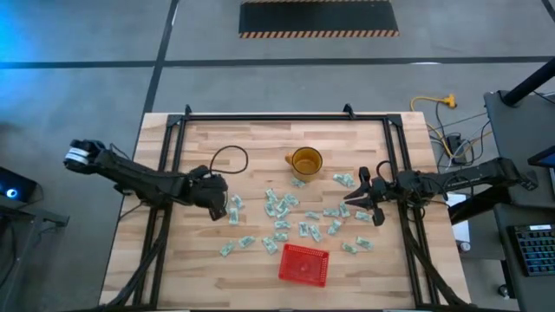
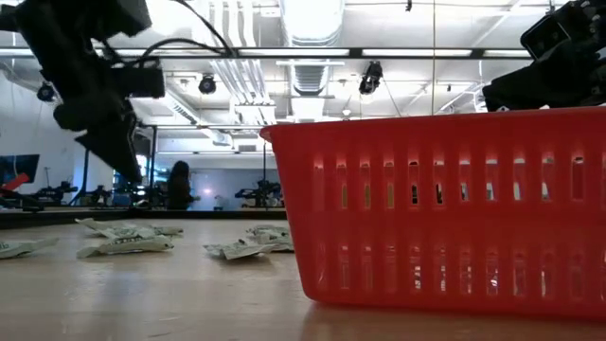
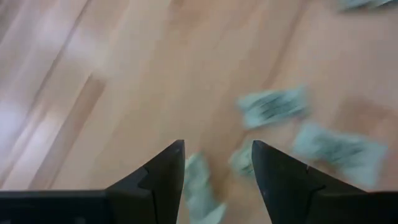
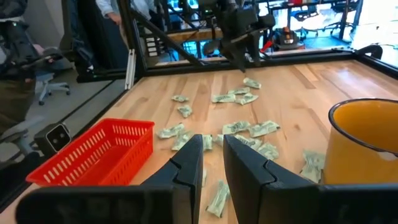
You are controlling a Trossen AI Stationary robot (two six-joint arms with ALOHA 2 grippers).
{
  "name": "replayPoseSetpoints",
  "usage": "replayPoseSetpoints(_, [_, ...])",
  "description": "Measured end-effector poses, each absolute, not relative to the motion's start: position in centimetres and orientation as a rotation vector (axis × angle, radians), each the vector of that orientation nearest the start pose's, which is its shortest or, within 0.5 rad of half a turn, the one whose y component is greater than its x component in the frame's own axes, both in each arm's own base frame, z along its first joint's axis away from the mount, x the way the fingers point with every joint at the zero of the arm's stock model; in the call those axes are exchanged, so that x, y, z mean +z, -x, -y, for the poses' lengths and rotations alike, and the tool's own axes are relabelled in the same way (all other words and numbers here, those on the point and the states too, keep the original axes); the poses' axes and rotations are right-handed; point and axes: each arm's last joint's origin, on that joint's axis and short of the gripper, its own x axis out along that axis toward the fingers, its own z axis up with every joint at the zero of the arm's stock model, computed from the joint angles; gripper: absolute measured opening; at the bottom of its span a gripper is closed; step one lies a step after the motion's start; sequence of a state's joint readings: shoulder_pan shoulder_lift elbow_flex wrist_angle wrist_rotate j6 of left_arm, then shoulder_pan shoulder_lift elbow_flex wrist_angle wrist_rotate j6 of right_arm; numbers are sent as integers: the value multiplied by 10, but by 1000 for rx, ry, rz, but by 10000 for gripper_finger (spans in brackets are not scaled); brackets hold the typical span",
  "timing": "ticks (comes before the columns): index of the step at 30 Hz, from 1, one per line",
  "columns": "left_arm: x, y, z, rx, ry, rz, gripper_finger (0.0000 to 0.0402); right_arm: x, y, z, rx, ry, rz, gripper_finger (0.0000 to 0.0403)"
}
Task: Pick and place Stevia / Truvia into bins
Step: Put the stevia packet into the bin
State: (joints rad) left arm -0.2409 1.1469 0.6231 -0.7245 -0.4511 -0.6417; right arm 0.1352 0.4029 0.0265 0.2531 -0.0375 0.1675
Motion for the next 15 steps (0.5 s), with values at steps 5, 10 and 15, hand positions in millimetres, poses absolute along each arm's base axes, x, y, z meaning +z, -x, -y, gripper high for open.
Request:
replayPoseSetpoints(5, [175,-173,29,665,186,-1144,170,163,-122,-18,166,-118,-113,57])
replayPoseSetpoints(10, [167,-171,29,705,206,-1166,170,163,-122,-18,166,-115,-110,57])
replayPoseSetpoints(15, [157,-171,29,742,224,-1179,170,163,-122,-18,165,-118,-111,57])
